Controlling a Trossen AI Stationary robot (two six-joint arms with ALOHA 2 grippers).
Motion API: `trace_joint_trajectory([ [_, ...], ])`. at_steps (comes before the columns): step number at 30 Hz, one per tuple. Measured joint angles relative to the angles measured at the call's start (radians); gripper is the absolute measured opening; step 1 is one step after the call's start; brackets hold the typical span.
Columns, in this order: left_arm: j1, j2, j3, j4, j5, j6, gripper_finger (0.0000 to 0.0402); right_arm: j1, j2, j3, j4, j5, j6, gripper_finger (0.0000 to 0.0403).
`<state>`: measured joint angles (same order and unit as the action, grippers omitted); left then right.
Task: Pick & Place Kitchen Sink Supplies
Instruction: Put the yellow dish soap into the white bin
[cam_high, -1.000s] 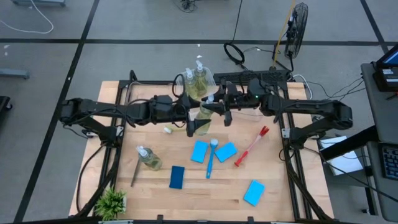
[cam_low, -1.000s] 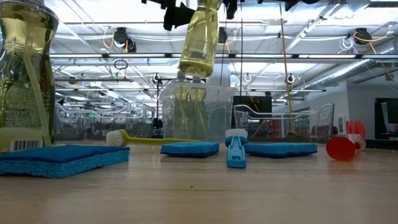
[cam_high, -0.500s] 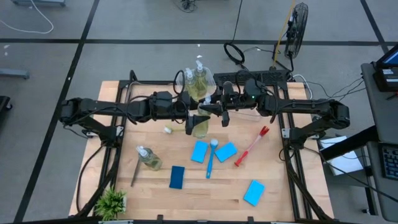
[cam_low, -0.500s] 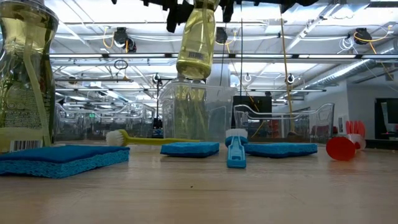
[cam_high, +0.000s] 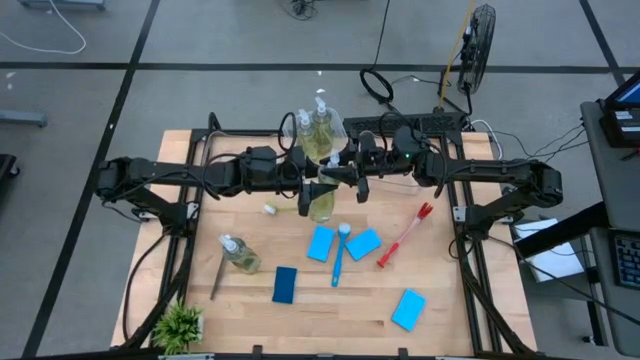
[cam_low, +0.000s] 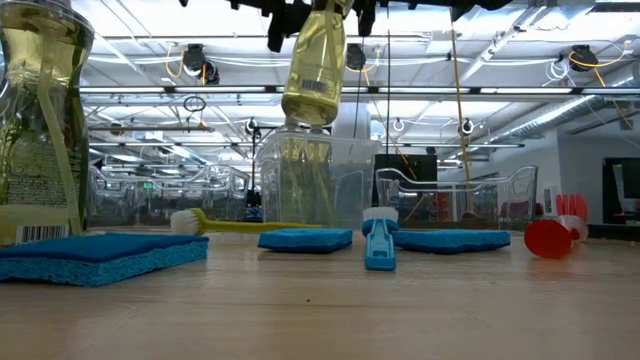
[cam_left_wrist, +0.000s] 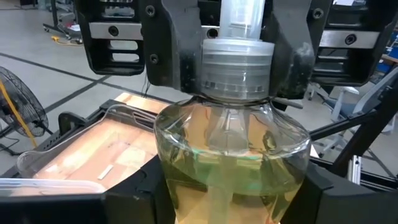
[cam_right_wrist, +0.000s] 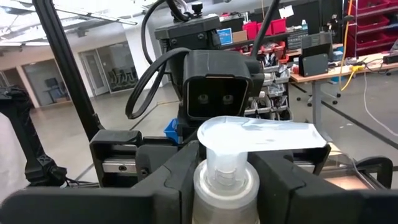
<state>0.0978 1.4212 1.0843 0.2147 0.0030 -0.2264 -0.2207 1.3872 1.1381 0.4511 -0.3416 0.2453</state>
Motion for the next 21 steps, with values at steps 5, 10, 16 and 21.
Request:
trace_joint_trajectory([
  [5,-0.001,0.001,-0.001,-0.012,-0.015,0.016,0.02,0.0,-0.004,0.0,-0.001,0.0,-0.003,0.0117],
  [10,0.004,0.002,-0.001,-0.011,-0.029,0.037,0.02,-0.006,-0.008,0.0,-0.011,0.002,-0.003,0.013],
  [16,0.005,0.002,-0.002,-0.019,-0.058,0.034,0.02,-0.024,-0.032,0.001,-0.099,-0.002,-0.016,0.0169],
  [21,0.01,0.002,-0.002,-0.017,-0.083,0.034,0.02,-0.035,-0.079,0.001,-0.255,-0.002,-0.037,0.0207],
])
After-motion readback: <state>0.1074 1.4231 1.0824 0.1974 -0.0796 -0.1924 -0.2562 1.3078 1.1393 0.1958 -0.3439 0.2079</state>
